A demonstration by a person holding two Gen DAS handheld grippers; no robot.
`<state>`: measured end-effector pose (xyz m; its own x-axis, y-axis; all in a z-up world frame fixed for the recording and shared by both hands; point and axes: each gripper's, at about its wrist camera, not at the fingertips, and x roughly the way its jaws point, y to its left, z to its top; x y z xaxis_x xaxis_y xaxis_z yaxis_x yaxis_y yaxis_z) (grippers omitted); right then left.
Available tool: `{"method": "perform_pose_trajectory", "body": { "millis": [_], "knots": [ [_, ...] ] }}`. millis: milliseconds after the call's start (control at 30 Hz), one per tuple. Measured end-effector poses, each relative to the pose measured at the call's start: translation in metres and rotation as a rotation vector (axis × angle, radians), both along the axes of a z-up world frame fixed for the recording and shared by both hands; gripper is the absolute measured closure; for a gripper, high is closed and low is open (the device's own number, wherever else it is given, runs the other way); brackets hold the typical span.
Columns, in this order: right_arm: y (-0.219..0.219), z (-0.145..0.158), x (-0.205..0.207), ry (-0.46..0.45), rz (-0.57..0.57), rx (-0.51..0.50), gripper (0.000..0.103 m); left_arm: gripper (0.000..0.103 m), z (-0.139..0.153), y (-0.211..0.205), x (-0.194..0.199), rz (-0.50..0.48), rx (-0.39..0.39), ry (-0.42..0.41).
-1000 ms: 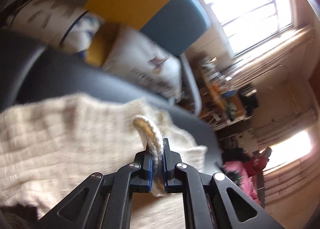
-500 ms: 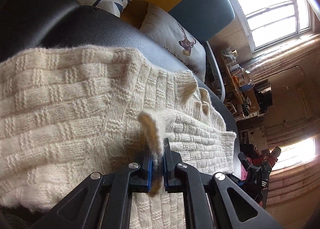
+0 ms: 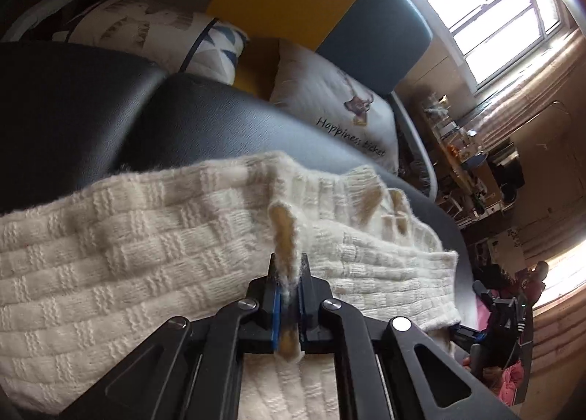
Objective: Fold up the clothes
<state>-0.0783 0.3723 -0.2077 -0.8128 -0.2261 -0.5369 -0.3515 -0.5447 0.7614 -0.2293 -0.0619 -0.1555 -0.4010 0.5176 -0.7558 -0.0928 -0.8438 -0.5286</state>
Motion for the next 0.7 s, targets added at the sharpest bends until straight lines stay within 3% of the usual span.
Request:
{"method": "perform_pose_trajectory", "body": {
  "millis": [133, 433, 533, 700],
  "knots": [
    [0.005, -0.004, 0.008, 0.051, 0.006, -0.041, 0.003, 0.098, -0.017, 0.001, 0.006, 0.001, -0.046, -0.025],
    [0.04, -0.013, 0.051, 0.126, -0.059, -0.265, 0.003, 0.094, -0.007, 0.007, 0.001, 0.01, -0.125, -0.089],
    [0.04, -0.002, 0.065, 0.103, -0.012, -0.249, 0.003, 0.093, 0.01, -0.002, 0.007, 0.051, -0.223, -0.071],
    [0.04, 0.029, 0.086, 0.125, 0.078, -0.167, 0.002, 0.096, 0.047, 0.005, 0.024, 0.002, -0.18, 0.06]
  ]
}}
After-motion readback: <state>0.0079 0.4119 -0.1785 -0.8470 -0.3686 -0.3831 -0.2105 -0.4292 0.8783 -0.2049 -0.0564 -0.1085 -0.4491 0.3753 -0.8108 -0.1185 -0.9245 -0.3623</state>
